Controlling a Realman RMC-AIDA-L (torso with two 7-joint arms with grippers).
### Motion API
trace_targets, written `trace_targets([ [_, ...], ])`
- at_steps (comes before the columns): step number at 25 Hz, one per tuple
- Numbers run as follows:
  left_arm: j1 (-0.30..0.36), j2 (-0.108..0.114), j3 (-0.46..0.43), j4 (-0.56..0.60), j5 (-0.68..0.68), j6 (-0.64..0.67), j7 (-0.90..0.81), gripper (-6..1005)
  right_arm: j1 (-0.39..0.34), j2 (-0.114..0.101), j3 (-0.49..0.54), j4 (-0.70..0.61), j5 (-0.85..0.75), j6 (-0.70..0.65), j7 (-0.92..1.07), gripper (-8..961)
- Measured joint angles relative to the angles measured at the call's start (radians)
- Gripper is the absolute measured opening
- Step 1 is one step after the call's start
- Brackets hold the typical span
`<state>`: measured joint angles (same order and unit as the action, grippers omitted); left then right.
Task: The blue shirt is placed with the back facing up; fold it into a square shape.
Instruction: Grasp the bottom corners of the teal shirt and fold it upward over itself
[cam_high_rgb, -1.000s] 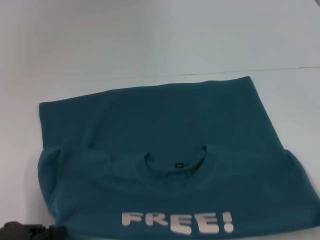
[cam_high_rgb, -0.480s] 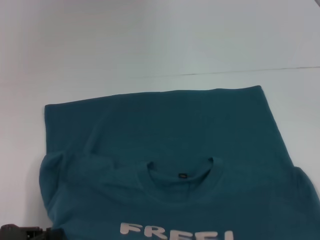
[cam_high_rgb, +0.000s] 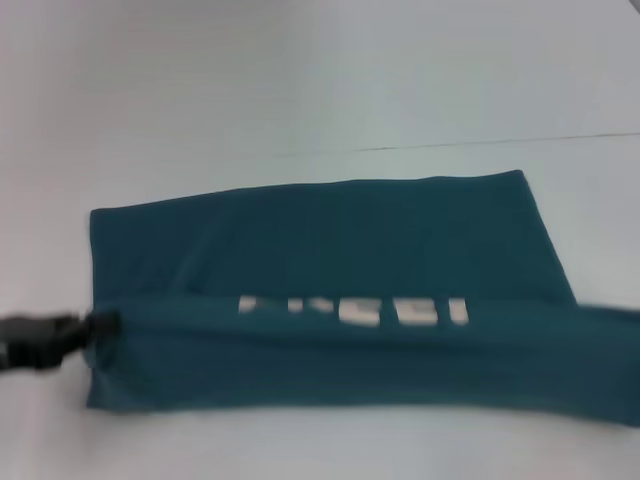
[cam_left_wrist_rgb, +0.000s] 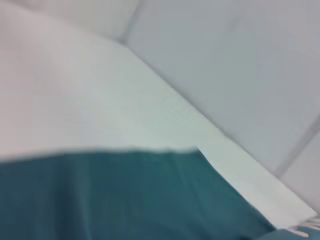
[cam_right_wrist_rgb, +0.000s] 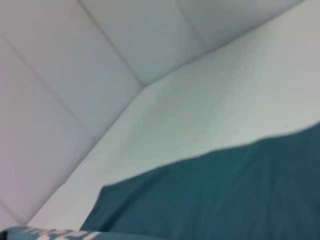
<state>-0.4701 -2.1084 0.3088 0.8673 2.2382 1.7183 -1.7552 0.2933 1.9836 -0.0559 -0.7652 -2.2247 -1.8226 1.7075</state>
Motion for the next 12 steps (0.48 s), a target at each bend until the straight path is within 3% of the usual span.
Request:
trace_targets([
  [5,-0.110,0.007,-0.007,-0.081,-0.046,-0.208,0.000,69,0.109,-0.016,-0.004,0.068,0.000,0.173,-0.001,44],
  [12,-0.223,-0.016,0.006,-0.154,-0.083,-0.512,0.011,76,0.253,-0.019,-0.021,0.152,0.001,0.475,-0.053,46],
])
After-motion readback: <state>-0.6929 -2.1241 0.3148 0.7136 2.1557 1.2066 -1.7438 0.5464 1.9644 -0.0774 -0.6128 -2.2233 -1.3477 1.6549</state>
